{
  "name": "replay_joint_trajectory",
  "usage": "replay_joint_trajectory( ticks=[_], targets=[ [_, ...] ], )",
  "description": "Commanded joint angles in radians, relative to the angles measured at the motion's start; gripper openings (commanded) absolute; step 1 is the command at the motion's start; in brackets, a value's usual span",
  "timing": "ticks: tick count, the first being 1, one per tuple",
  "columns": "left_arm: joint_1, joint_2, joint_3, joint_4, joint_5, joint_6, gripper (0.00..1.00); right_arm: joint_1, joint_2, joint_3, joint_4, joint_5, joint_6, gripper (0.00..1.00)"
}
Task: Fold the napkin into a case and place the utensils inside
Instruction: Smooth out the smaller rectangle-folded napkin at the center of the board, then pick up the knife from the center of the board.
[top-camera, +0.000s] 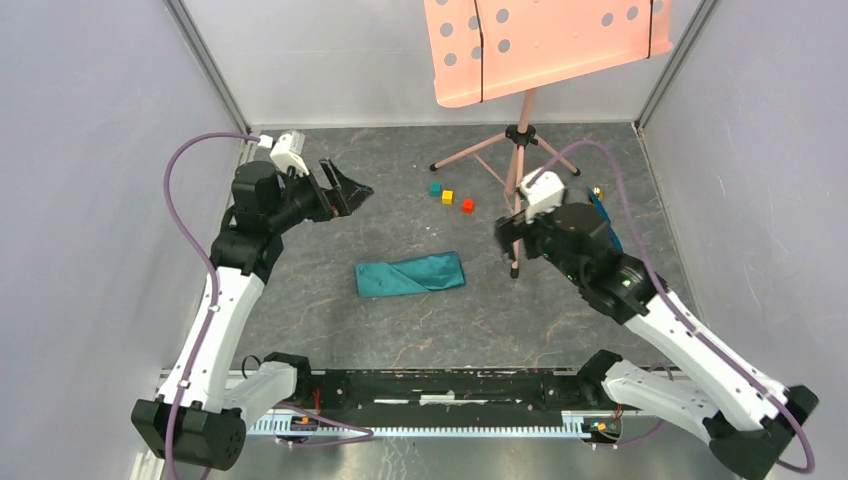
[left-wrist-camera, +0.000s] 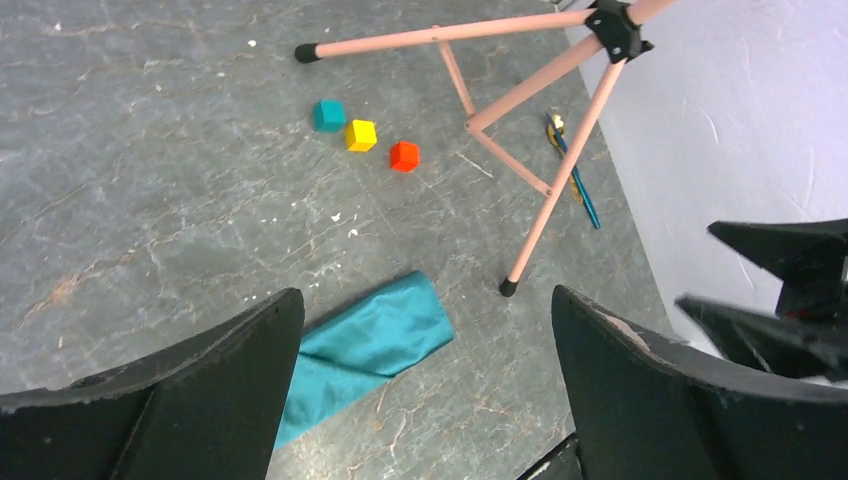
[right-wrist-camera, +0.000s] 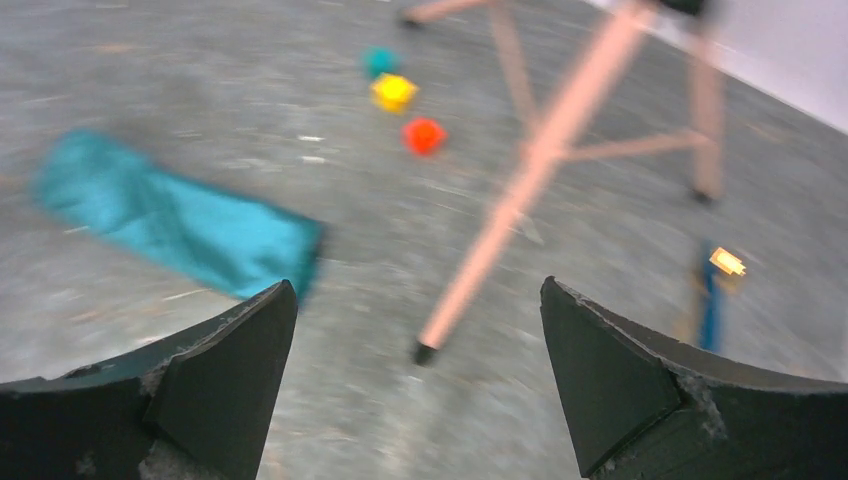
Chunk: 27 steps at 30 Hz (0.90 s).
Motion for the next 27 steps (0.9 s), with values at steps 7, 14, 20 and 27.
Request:
replay_joint_trajectory(
  ticks=[7, 14, 20, 27],
  targets=[
    [-0.007, 0.06, -0.141, 0.323, 0.189, -0.192, 1.0, -0.386, 0.038, -0.092, -0.128, 0.444, 0.07, 0.98],
    [0.003, 0.106, -0.211, 0.383, 0.264, -0.207, 1.0, -0.821, 0.391, 0.029, -0.076, 0.161, -0.02, 0.97],
    [-0.013, 0.128, -0.212, 0.393, 0.38, -0.177, 1.0, -0.972, 0.819, 0.395, -0.289, -0.097, -0.166, 0.66],
    [-0.026, 0.164, -0.229, 0.445, 0.431, -0.198, 1.0, -0.981, 0.991, 0.557, -0.355, -0.152, -0.233, 0.59]
  ],
)
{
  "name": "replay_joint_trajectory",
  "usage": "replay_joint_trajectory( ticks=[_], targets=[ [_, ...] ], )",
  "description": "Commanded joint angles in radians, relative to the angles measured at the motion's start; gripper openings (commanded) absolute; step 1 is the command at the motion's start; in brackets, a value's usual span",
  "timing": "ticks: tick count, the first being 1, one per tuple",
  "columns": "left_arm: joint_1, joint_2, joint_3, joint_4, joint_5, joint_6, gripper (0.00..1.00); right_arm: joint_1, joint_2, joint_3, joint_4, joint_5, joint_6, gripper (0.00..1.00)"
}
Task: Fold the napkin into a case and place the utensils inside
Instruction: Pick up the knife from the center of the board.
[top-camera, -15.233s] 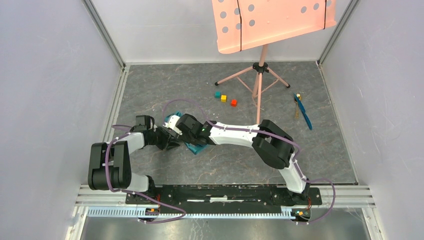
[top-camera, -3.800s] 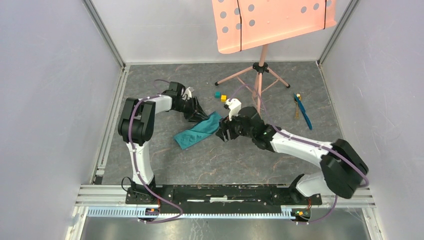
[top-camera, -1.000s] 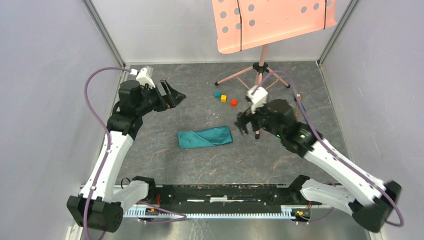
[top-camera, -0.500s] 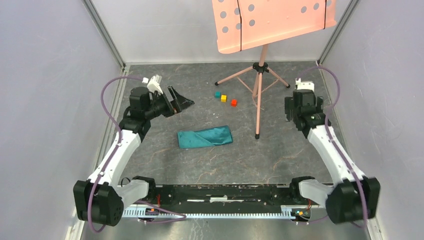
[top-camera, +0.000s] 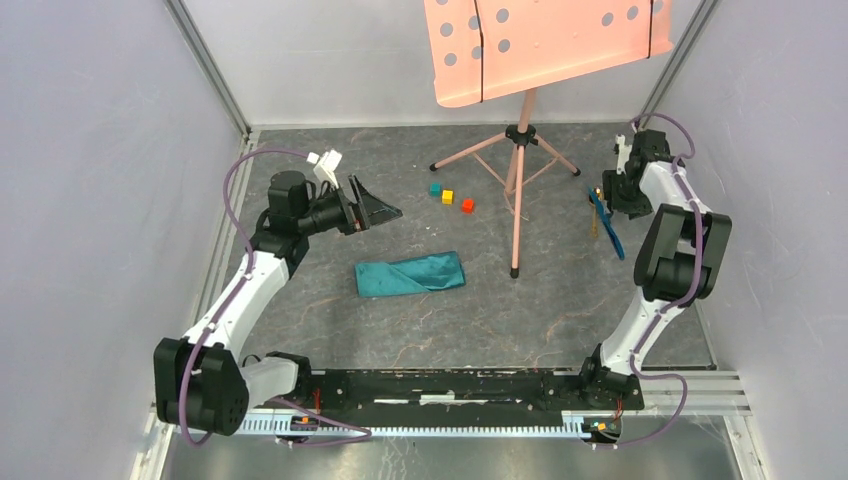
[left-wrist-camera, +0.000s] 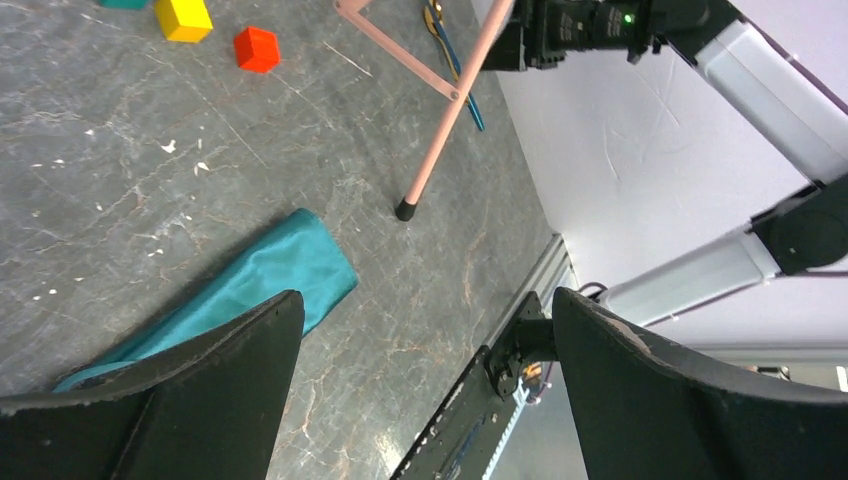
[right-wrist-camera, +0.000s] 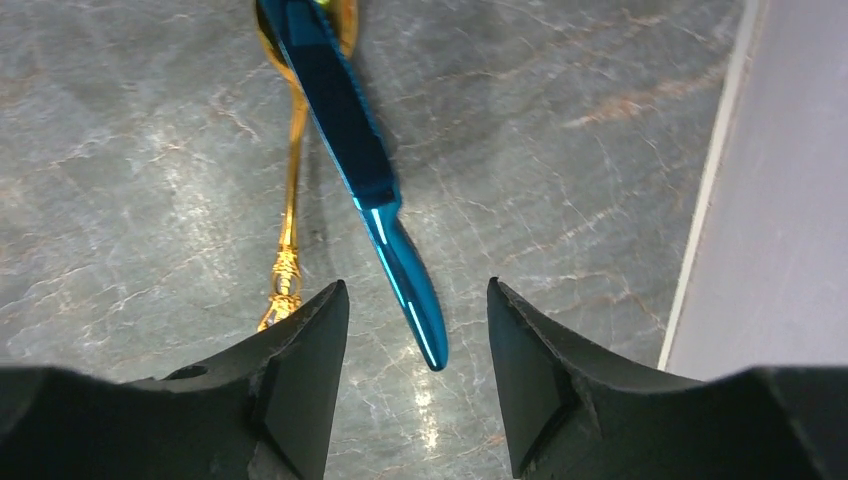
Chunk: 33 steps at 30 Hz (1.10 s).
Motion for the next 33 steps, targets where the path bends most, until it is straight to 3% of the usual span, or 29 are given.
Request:
replay_joint_trajectory(
  ticks=[1, 11, 16, 21, 28, 31, 33],
  targets=[
    [-0.004, 0.019, -0.003, 0.074, 0.076, -0.026, 1.0, -0.001, 0.067, 0.085, -0.08, -0.113, -0.069, 0.58],
    [0.007, 0.059, -0.016, 0.101, 0.108, -0.038, 1.0, 0.002, 0.173, 0.09, -0.094, -0.119, -0.066, 0.49],
    [0.009, 0.081, -0.017, 0.105, 0.125, -0.041, 1.0, 0.019, 0.201, 0.051, -0.083, -0.073, -0.056, 0.38],
    [-0.024, 0.175, -0.021, 0.172, 0.178, -0.097, 1.0, 0.049, 0.166, -0.085, -0.004, -0.025, -0.052, 0.17],
    [-0.036, 0.303, -0.119, 0.623, 0.251, -0.426, 1.0, 0.098, 0.006, -0.38, 0.205, -0.107, 0.012, 0.05],
    [-0.038, 0.337, -0.128, 0.647, 0.225, -0.466, 1.0, 0.105, -0.051, -0.455, 0.243, -0.132, 0.049, 0.0],
    [-0.04, 0.32, -0.119, 0.573, 0.2, -0.433, 1.0, 0.105, -0.098, -0.512, 0.267, -0.108, 0.084, 0.0]
  ],
)
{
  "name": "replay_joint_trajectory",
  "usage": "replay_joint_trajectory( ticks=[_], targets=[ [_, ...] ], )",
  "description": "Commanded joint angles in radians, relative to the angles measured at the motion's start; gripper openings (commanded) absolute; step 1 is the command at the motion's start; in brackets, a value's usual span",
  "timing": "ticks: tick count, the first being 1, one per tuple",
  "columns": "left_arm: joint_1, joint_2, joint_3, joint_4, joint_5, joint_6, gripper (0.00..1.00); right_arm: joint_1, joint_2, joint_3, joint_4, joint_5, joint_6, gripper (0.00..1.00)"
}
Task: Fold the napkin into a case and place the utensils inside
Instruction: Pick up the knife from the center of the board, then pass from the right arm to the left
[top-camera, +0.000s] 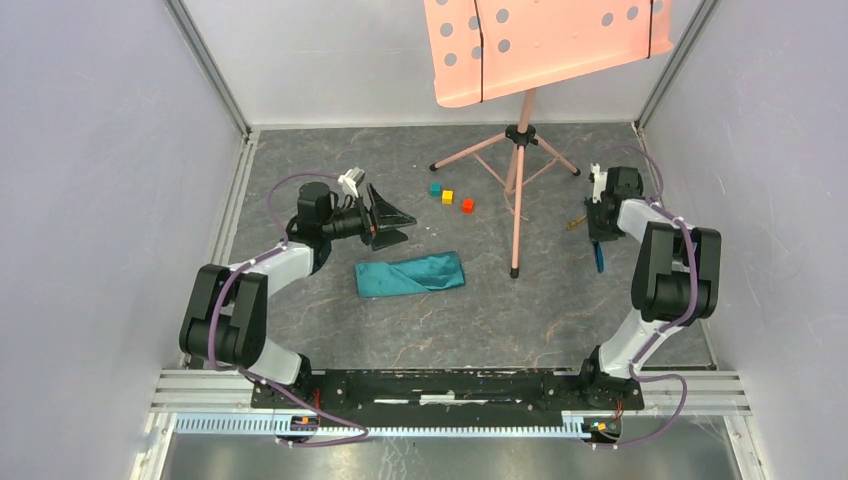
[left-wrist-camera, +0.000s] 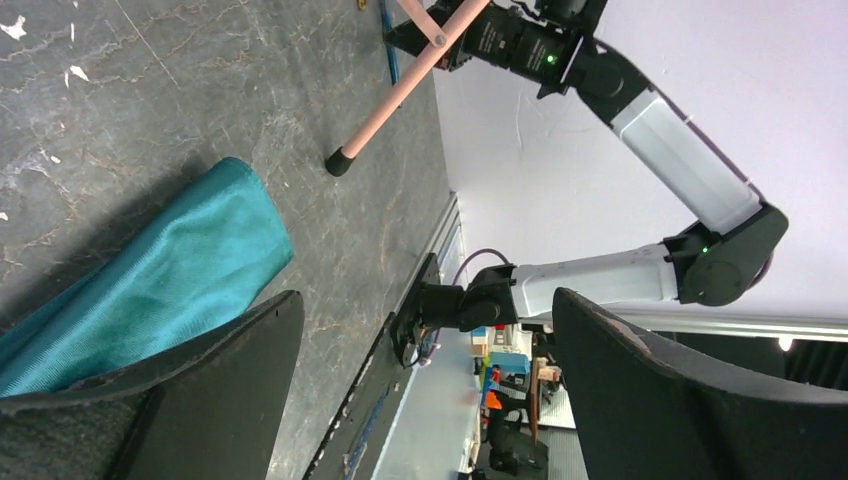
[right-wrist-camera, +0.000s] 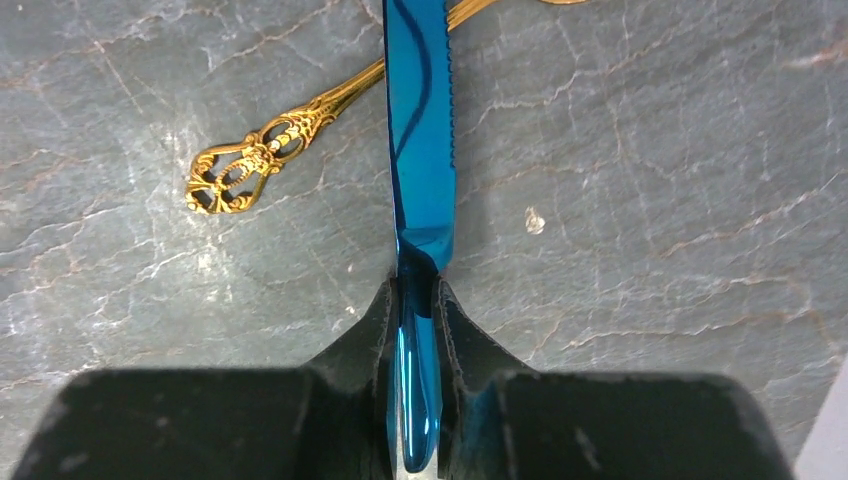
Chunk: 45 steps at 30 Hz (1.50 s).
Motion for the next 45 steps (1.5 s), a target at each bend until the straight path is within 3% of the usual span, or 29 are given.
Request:
replay_joint_trajectory(
  ticks=[1, 5, 11, 17, 28, 36, 45],
  targets=[
    [-0.005, -0.025, 0.025, 0.02, -0.023, -0.031, 1.0, 0.014, -0.023, -0.174, -0.003, -0.064, 0.103, 0.0],
    [-0.008, -0.086, 0.11, -0.397, -0.148, 0.244, 1.0, 0.016, -0.098, -0.246, 0.022, -0.084, 0.141, 0.0],
    [-0.008, -0.176, 0.169, -0.605, -0.292, 0.359, 1.0, 0.015, -0.277, -0.329, 0.025, -0.101, 0.208, 0.0],
    [-0.009, -0.245, 0.125, -0.63, -0.292, 0.375, 1.0, 0.016, -0.455, -0.417, 0.038, -0.101, 0.241, 0.0],
    [-0.079, -0.349, 0.004, -0.542, -0.263, 0.328, 1.0, 0.016, -0.698, -0.566, 0.097, -0.274, 0.313, 0.0],
    [-0.271, -0.418, -0.058, -0.405, -0.351, 0.291, 1.0, 0.016, -0.878, -0.612, 0.12, -0.403, 0.424, 0.0],
    [-0.609, -0.19, 0.076, -0.276, -0.507, 0.275, 1.0, 0.016, -1.06, -0.712, 0.269, -0.558, 0.757, 0.0]
  ],
)
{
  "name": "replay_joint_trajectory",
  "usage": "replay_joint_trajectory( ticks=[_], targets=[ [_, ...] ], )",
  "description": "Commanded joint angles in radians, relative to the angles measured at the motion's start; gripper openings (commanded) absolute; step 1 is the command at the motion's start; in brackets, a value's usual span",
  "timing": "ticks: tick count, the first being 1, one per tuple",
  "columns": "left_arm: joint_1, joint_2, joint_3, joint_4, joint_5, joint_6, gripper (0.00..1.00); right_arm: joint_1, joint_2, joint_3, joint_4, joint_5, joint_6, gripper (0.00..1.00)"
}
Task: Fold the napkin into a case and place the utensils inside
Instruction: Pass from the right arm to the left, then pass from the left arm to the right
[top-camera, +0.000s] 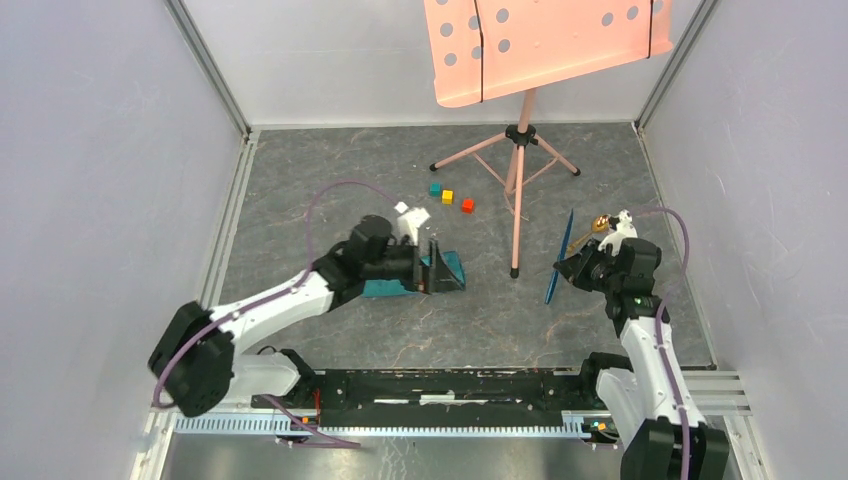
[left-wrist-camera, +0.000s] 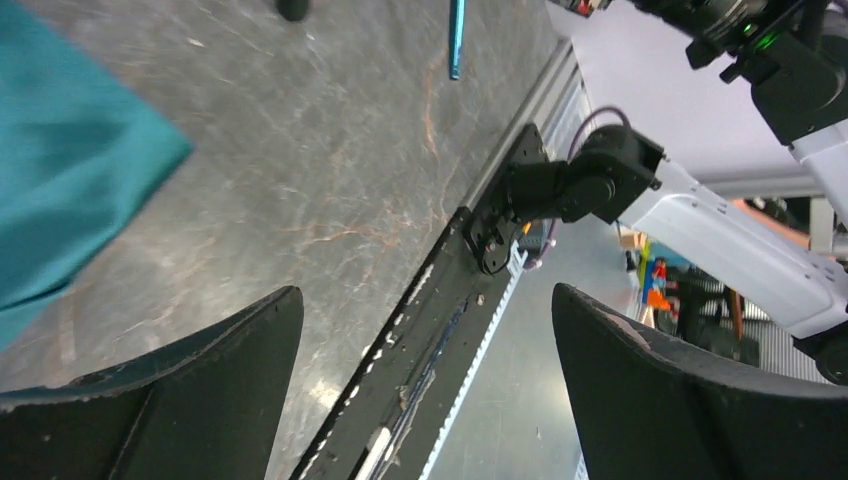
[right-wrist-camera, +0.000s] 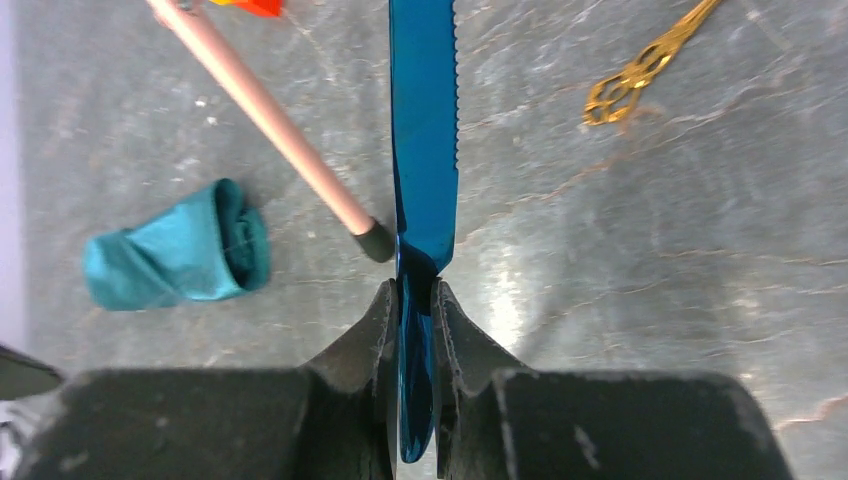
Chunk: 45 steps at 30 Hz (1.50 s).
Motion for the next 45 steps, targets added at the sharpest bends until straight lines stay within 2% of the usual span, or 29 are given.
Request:
replay_joint_trajectory(
  ticks=[1, 5, 13, 18, 24, 27, 31, 33, 34, 35, 37, 38, 41, 43, 45],
  targets=[
    [-0.16, 0.145, 0.131, 0.109, -0.125, -0.017, 1.0, 0.004, -0.114, -0.085, 0.161, -0.114, 0.262, 0.0],
    [-0.276, 0.301, 0.263, 0.093, -0.227, -0.005, 1.0, 0.012, -0.188, -0.123, 0.197, -0.125, 0.378, 0.0],
    [-0.379, 0.536, 0.545, -0.072, -0.388, 0.085, 0.99, 0.033, -0.23, -0.125, 0.202, -0.145, 0.465, 0.0],
    [-0.389, 0.625, 0.622, -0.11, -0.387, 0.089, 0.89, 0.051, -0.225, -0.121, 0.227, -0.145, 0.507, 0.0],
    [-0.395, 0.676, 0.645, -0.124, -0.403, 0.094, 0.79, 0.078, -0.217, -0.117, 0.25, -0.145, 0.546, 0.0],
    [-0.395, 0.69, 0.661, -0.136, -0.401, 0.107, 0.63, 0.092, -0.223, -0.12, 0.25, -0.14, 0.556, 0.0],
    [-0.393, 0.684, 0.659, -0.144, -0.388, 0.114, 0.3, 0.105, -0.229, -0.117, 0.25, -0.132, 0.555, 0.0],
    [-0.387, 0.664, 0.65, -0.152, -0.376, 0.118, 0.05, 0.109, -0.225, -0.121, 0.25, -0.141, 0.542, 0.0],
    [-0.383, 0.653, 0.644, -0.161, -0.367, 0.119, 0.02, 0.111, -0.222, -0.125, 0.25, -0.146, 0.526, 0.0],
    [-0.373, 0.644, 0.636, -0.165, -0.347, 0.124, 0.02, 0.111, -0.219, -0.125, 0.25, -0.152, 0.502, 0.05],
    [-0.34, 0.616, 0.608, -0.188, -0.291, 0.126, 0.02, 0.111, -0.197, -0.105, 0.21, -0.165, 0.416, 0.37],
    [-0.311, 0.593, 0.582, -0.195, -0.245, 0.126, 0.02, 0.111, -0.175, -0.08, 0.173, -0.178, 0.354, 0.49],
    [-0.217, 0.506, 0.482, -0.21, -0.043, 0.144, 0.02, 0.122, -0.115, 0.002, 0.109, -0.231, 0.142, 0.65],
    [-0.15, 0.442, 0.447, -0.3, 0.058, 0.204, 0.02, 0.146, -0.104, 0.044, 0.099, -0.251, 0.011, 0.75],
    [-0.116, 0.372, 0.428, -0.446, 0.107, 0.297, 0.02, 0.226, -0.106, 0.086, 0.1, -0.246, -0.122, 0.87]
  ],
)
